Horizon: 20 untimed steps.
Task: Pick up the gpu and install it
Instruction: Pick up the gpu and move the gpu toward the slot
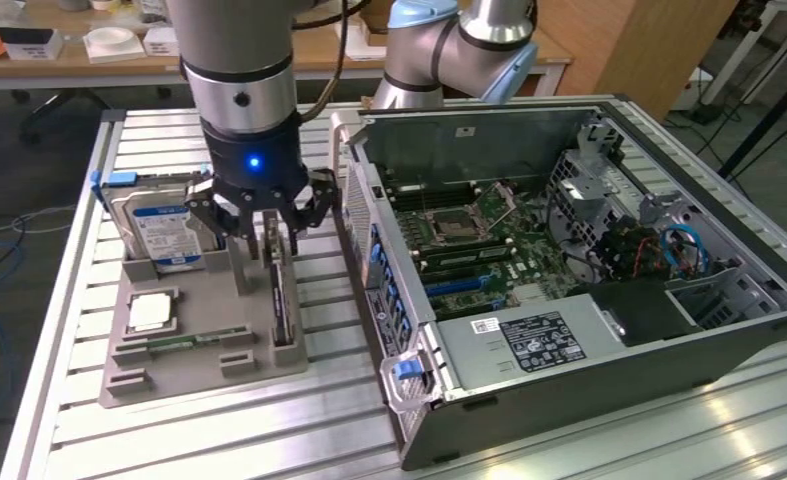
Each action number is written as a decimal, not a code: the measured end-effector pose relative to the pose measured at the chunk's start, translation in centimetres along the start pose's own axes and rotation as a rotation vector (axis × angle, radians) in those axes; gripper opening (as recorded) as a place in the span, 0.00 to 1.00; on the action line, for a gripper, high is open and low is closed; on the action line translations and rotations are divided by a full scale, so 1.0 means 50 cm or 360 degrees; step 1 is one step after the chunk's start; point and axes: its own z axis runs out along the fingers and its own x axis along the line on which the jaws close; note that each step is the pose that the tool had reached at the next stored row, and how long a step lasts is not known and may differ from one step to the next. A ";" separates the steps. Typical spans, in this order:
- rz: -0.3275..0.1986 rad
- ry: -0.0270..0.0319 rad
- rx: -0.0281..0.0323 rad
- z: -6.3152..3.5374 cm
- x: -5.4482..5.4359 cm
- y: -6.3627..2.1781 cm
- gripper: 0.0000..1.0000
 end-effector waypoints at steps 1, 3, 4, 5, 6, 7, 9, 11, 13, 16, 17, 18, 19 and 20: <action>-0.0002 0.00000 -0.00001 0.004 0.000 -0.002 0.47; -0.0006 0.00004 -0.00002 0.011 0.000 -0.005 0.47; -0.0008 0.00005 -0.00003 0.014 0.000 -0.007 0.47; -0.0010 0.00005 -0.00003 0.018 0.000 -0.009 0.47; -0.0011 0.00006 -0.00004 0.021 0.001 -0.010 0.47; -0.0013 0.00005 -0.00006 0.025 0.001 -0.012 0.47; -0.0016 0.00008 -0.00006 0.032 0.001 -0.014 0.47; -0.0020 0.00009 -0.00007 0.039 0.002 -0.016 0.47; -0.0023 0.00010 -0.00009 0.046 0.004 -0.018 0.47; -0.0028 0.00013 -0.00011 0.057 0.006 -0.020 0.47; -0.0029 0.00013 -0.00012 0.061 0.007 -0.021 0.47; -0.0031 0.00014 -0.00012 0.064 0.007 -0.022 0.47; -0.0032 0.00014 -0.00013 0.068 0.008 -0.022 0.47; -0.0034 0.00015 -0.00013 0.072 0.009 -0.023 0.47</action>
